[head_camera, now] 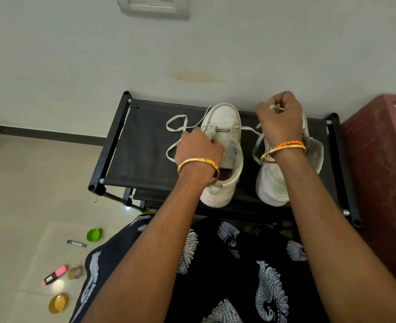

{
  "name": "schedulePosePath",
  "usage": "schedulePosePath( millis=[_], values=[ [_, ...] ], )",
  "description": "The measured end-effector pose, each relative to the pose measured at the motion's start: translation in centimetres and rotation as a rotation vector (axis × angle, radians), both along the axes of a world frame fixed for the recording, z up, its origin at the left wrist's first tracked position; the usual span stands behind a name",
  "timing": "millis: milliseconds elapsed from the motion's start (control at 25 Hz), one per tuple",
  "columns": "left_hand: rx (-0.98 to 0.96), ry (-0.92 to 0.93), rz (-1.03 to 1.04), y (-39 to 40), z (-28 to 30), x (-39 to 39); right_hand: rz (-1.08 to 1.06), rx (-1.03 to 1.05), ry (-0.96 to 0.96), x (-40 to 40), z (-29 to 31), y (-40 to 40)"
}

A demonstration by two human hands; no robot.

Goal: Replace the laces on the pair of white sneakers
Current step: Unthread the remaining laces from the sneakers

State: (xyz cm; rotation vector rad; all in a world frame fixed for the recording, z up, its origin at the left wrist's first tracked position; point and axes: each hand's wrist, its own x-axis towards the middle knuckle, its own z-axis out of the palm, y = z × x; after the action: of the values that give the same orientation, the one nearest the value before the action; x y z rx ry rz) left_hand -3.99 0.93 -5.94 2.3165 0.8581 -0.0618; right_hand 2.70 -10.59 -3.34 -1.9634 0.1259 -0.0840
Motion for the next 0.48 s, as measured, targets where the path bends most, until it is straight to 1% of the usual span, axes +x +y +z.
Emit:
schedulePosePath(
  millis=[40, 120, 240, 280, 360, 440, 480],
  values=[
    [0.047, -0.023, 0.004, -0.1, 0.1, 0.1, 0.026, -0.088, -0.029, -0.3, 0.2, 0.0],
    [0.093, -0.126, -0.013, -0.1, 0.3, 0.6, 0.097, -0.243, -0.033, -0.9, 0.7, -0.3],
    [0.098, -0.27, -0.107, 0.7, 0.5, 1.7, 0.263, -0.355, 0.066, -3.0, 1.2, -0.4],
    [0.093, -0.278, -0.162, 0.8, 0.4, 2.0, 0.357, -0.416, 0.112, -4.0, 1.0, -0.4],
    [0.083, -0.239, -0.3, 0.3, 0.2, 2.3, 0.52, -0.53, 0.188, -5.3, 0.3, 0.1],
    [0.084, -0.18, -0.414, -0.1, 0.0, 2.4, 0.516, -0.56, 0.161, -5.2, -0.2, 0.5],
    [0.095, -0.154, -0.44, -0.1, -0.1, 2.4, 0.499, -0.554, 0.152, -4.8, -0.4, 0.7]
  ],
)
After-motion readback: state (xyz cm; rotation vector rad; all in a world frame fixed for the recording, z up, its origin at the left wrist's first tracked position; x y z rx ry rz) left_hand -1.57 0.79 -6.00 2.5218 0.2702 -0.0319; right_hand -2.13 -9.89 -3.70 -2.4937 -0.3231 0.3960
